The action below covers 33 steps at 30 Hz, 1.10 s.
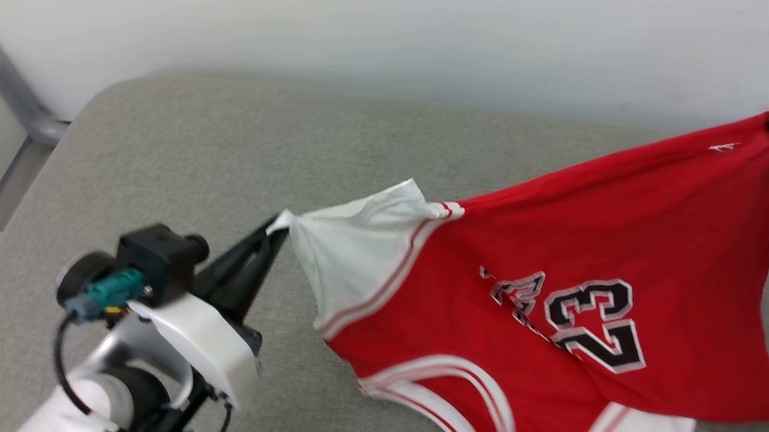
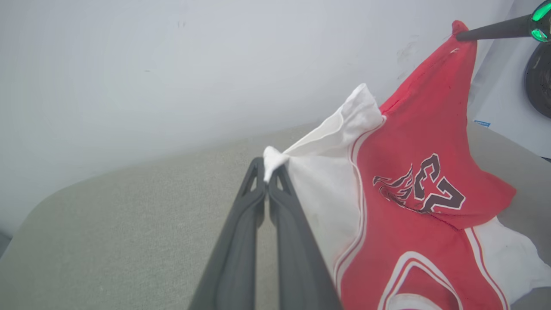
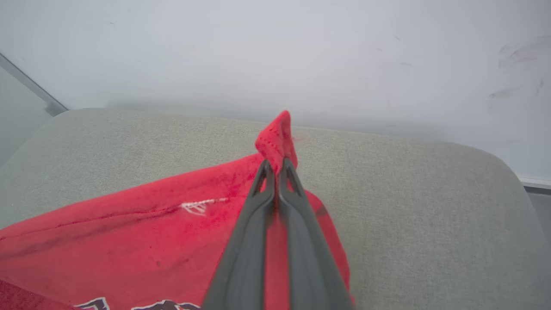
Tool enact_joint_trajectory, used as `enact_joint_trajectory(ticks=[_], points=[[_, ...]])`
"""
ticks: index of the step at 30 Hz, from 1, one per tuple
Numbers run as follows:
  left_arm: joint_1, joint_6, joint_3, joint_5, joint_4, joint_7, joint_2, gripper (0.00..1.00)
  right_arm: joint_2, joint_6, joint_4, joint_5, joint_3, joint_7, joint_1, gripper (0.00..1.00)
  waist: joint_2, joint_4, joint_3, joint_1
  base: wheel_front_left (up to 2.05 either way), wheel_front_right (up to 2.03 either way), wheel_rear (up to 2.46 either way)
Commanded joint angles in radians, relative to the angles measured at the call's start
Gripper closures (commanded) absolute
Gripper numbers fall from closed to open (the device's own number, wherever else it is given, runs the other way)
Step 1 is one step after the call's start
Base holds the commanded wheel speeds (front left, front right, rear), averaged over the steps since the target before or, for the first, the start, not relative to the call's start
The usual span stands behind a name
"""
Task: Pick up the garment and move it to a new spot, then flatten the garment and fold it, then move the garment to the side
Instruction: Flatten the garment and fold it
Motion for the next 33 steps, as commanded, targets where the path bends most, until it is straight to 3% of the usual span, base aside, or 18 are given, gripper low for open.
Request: enact_joint_trajectory(ticks=[1,17,27,33], points=[[-0.023,0.003,0.012,0.0,-0.009,-0.005,0.001,1.0,0.008,-0.001,-0.014,0.005,-0.003,0.001,-0.01,1.0,-0.0001,-0.031,-0.028,0.0,0.0,0.0,0.0],[-0.277,0.098,0.177,0.058,-0.025,-0.022,0.018,1.0,0.1,-0.001,-0.283,-0.026,-0.073,0.04,-0.005,1.0,-0.0001,-0.145,-0.069,0.0,0.0,0.0,0.0],[-0.465,0.09,0.228,0.094,-0.004,-0.009,0.063,1.0,0.165,-0.001,-0.39,-0.045,-0.133,0.051,-0.048,1.0,-0.0001,-0.176,-0.02,0.0,0.0,0.0,0.0],[-0.614,0.032,0.23,0.103,0.067,-0.006,0.101,1.0,0.187,-0.001,-0.409,-0.069,-0.156,0.03,-0.122,1.0,-0.0001,-0.187,0.069,0.0,0.0,0.0,0.0]])
